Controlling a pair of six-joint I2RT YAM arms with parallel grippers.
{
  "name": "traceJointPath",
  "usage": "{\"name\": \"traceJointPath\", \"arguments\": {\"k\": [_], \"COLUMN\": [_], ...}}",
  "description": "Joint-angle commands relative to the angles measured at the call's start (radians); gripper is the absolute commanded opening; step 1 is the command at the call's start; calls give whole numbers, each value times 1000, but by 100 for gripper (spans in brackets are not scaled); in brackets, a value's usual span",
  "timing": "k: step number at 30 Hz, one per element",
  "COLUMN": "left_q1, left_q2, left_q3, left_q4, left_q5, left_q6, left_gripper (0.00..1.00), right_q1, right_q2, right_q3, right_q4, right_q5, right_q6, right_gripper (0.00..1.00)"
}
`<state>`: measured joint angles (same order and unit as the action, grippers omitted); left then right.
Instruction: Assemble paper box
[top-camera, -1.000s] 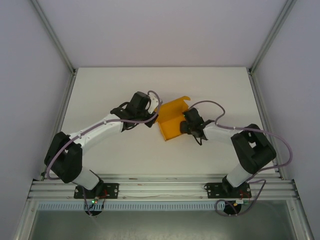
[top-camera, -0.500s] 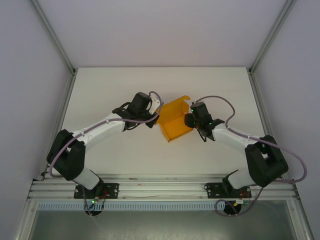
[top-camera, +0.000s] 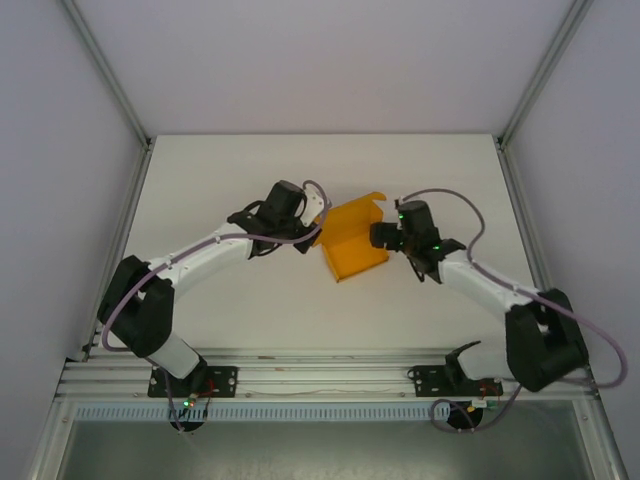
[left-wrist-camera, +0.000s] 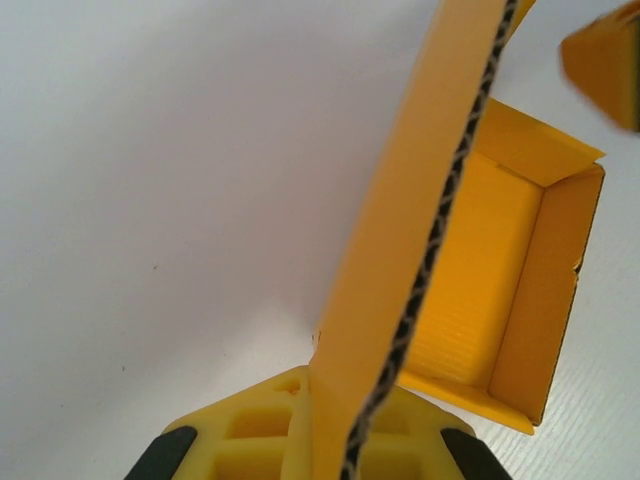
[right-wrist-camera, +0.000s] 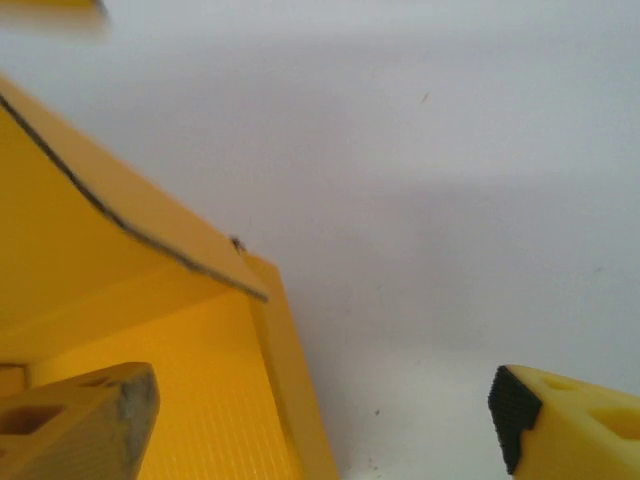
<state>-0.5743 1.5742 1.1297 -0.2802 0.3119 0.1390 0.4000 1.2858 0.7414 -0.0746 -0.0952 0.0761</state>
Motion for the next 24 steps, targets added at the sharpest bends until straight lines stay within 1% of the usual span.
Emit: {"name": "traceJointPath", "arguments": {"k": [1,3,4,6,8,10,12,15,17,19,20,21,22,24], "left_q1": [-3,-2,-2,-2,-2,-2,-2,-3,-2,-2,-3,-3,-3,-3], "left_q2": [18,32,39,54,66,77,88,105,111,117,118,120,123,127], "left_q3": [40,56,65,83,98,110,122,141,149,153,156,158,159,166], "left_q4": [-8,-21,-29,-41,-54,-66,-75,-95,-102,-105,-106,-108,-108,-111], "left_q5": [34,40,46,53,65,78,75,62,61,60,57,54,51,52], "left_q6": [56,77,84,106,126,150,160,170,176,180,181,182,181,180], "left_gripper": [0,0,0,0,0,0,0,0,0,0,0,0,0,0], "right_q1": [-41,-58,-64,-77,-88,-91,-97,-104,-105,-105,-106,-107,-107,-107], "right_q2": [-69,-72,-67,-37,15,82,149,237,273,291,294,296,297,301], "right_q3": [2,37,57,125,207,282,357,468,507,523,523,521,521,519], "right_q4": [-9,-35,-57,-124,-233,-309,-376,-520,-572,-585,-579,-573,-571,-560], "right_q5": [-93,-169,-198,-243,-323,-332,-310,-323,-322,-306,-298,-293,-290,-285], "right_q6": [-219,-353,-406,-512,-630,-700,-712,-754,-771,-770,-764,-759,-758,-748], "right_gripper": [97,100,100,100,100,100,96,86,77,65,57,47,40,38]}}
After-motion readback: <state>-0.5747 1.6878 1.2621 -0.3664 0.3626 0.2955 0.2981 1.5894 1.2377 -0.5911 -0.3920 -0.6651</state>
